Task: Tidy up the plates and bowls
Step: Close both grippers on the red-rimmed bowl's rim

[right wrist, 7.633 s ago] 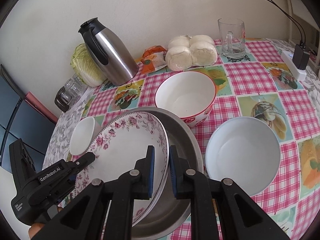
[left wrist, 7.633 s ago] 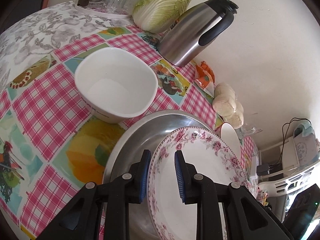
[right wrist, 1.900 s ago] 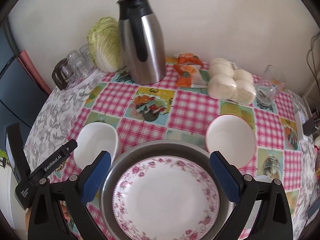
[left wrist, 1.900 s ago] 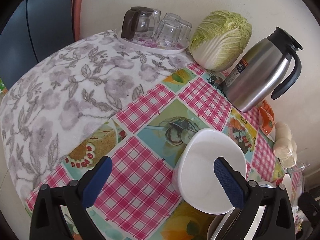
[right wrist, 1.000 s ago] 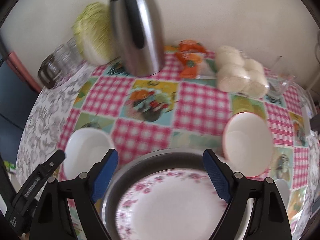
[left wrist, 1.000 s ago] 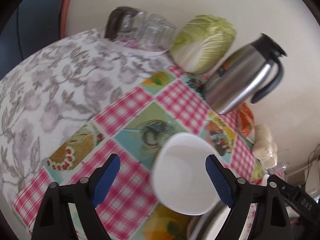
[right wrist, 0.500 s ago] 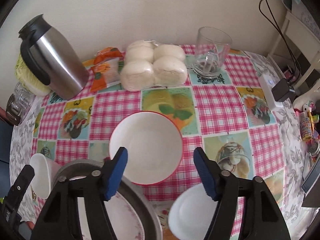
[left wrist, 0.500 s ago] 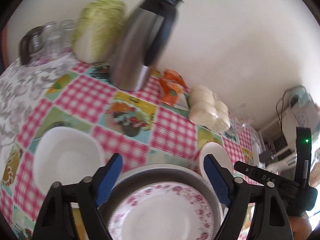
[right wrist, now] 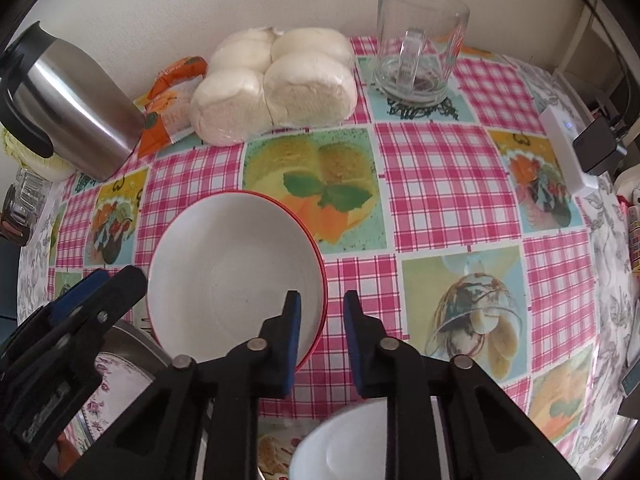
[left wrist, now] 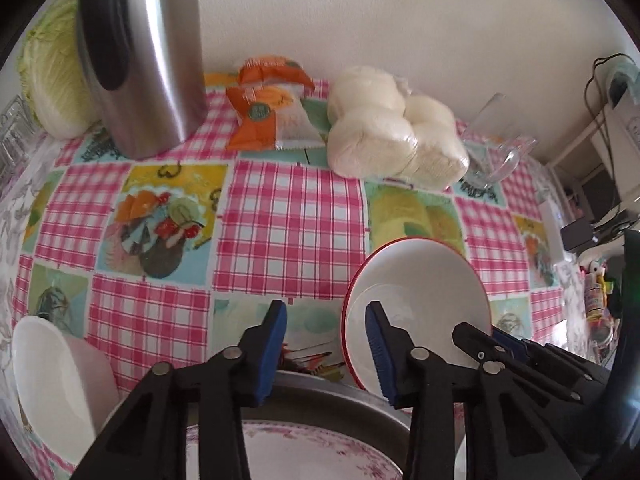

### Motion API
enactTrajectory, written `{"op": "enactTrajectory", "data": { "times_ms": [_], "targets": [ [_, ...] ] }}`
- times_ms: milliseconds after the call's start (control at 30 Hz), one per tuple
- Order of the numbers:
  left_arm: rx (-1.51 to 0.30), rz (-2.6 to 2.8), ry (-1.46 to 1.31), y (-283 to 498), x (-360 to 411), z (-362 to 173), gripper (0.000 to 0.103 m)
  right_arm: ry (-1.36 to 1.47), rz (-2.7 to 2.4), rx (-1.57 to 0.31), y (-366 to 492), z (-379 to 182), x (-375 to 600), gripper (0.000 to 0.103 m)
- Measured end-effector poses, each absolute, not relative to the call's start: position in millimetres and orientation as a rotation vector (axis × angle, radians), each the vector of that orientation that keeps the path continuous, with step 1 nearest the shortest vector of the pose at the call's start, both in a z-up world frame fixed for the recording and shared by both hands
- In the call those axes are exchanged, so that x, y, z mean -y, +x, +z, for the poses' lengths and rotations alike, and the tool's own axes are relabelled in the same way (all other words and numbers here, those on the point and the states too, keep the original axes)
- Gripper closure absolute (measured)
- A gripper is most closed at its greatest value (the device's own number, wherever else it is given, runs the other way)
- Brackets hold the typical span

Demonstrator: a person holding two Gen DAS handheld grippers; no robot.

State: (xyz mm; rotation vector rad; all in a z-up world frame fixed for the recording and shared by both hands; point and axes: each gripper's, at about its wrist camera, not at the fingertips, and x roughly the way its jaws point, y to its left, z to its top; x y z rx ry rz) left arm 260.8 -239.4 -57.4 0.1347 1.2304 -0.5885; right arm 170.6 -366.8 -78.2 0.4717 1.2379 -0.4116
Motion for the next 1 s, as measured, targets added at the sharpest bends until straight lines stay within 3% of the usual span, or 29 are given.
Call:
{"op": "enactTrajectory", "data": {
  "times_ms": [267,600,1000],
  "targets": [
    [-1.294,-0.579,0.192,263.2,262.1,-81.5,0.089,0.51,-0.356,-1.243,177.3,-101.7,367.2,0.088],
    [-1.284,-0.604,0.197,255.8,282.4,-87.8,0.091,0.558,-0.339,-1.222,172.1,-109.5,379.2,0.092],
    [-1.17,-0.668,0.139,221.5,300.8,-40.7,0.091,0.548,-0.394,-1.127,134.8,-56.4,408.9,0.092]
  ]
}}
